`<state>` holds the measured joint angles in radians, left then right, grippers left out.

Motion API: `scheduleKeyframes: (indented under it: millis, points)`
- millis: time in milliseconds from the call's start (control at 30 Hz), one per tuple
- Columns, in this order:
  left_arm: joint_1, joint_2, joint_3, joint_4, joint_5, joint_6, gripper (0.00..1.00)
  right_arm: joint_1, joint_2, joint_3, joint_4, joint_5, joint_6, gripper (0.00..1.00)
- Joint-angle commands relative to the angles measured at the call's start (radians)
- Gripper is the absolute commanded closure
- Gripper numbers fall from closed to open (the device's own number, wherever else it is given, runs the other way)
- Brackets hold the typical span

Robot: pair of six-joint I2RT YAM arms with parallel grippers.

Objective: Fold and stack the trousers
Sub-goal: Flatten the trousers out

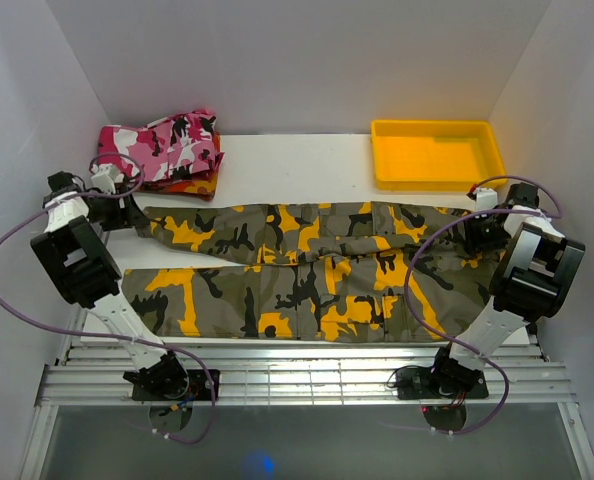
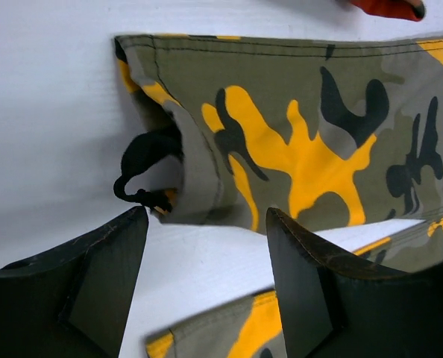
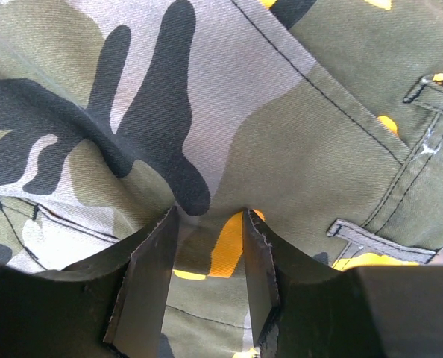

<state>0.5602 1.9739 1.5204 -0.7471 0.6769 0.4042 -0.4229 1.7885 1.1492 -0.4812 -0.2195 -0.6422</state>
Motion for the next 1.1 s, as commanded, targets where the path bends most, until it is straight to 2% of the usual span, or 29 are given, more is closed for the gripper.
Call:
scheduleKeyframes:
  millis: [0, 167, 233, 300, 333, 367, 400, 467, 567, 633, 667, 700, 767, 800, 867, 933, 1033, 1067]
  points:
    - [0.029, 0.069, 0.081, 0.019, 0.107, 0.103, 0.24, 0.004, -0.011, 0.032, -0.046, -0.027, 0.006, 0.53]
    - [0.032, 0.169, 0.115, 0.005, 0.220, 0.166, 0.25, 0.004, 0.002, 0.050, -0.054, -0.018, 0.001, 0.53]
    - [0.032, 0.193, 0.165, -0.021, 0.246, 0.170, 0.36, 0.004, 0.008, 0.058, -0.056, -0.015, -0.001, 0.53]
    - [0.032, 0.247, 0.236, -0.125, 0.268, 0.168, 0.54, 0.004, 0.008, 0.061, -0.057, -0.015, -0.001, 0.53]
    - [0.032, 0.267, 0.279, -0.159, 0.259, 0.156, 0.76, 0.004, 0.008, 0.063, -0.060, -0.015, -0.001, 0.53]
    - [0.030, 0.308, 0.375, -0.219, 0.236, 0.086, 0.88, 0.004, 0.008, 0.066, -0.062, -0.017, 0.001, 0.53]
    - [0.027, 0.334, 0.438, -0.265, 0.152, 0.046, 1.00, 0.004, 0.006, 0.067, -0.063, -0.017, -0.001, 0.53]
    - [0.029, 0.388, 0.632, -0.431, 0.080, -0.020, 1.00, 0.004, 0.005, 0.069, -0.065, -0.009, -0.001, 0.54]
    - [0.033, 0.401, 0.696, -0.538, -0.029, -0.074, 1.00, 0.004, -0.003, 0.069, -0.057, 0.000, 0.003, 0.55]
    - [0.035, 0.350, 0.647, -0.543, -0.062, -0.111, 1.00, 0.004, -0.009, 0.058, -0.054, 0.003, 0.001, 0.56]
    - [0.035, 0.332, 0.617, -0.534, -0.063, -0.113, 0.87, 0.004, -0.009, 0.053, -0.050, 0.002, 0.001, 0.55]
    - [0.035, 0.315, 0.544, -0.520, -0.074, -0.117, 0.61, 0.006, -0.011, 0.046, -0.048, 0.000, -0.001, 0.53]
    - [0.035, 0.267, 0.474, -0.479, -0.109, -0.110, 0.53, 0.006, -0.008, 0.046, -0.046, 0.000, -0.002, 0.52]
    - [0.035, 0.246, 0.389, -0.453, -0.118, -0.091, 0.42, 0.006, -0.011, 0.049, -0.049, -0.001, -0.002, 0.51]
    - [0.035, 0.148, 0.304, -0.358, -0.119, -0.067, 0.40, 0.006, -0.020, 0.064, -0.053, -0.004, -0.002, 0.48]
    - [0.035, 0.017, 0.194, -0.242, -0.131, -0.032, 0.38, 0.006, -0.050, 0.084, -0.066, -0.026, -0.017, 0.41]
    - [0.035, -0.111, 0.080, -0.201, -0.123, 0.062, 0.37, 0.006, -0.115, 0.107, -0.125, -0.063, -0.066, 0.37]
    - [0.030, -0.171, 0.052, -0.246, -0.109, 0.103, 0.38, 0.006, -0.135, 0.116, -0.144, -0.067, -0.083, 0.37]
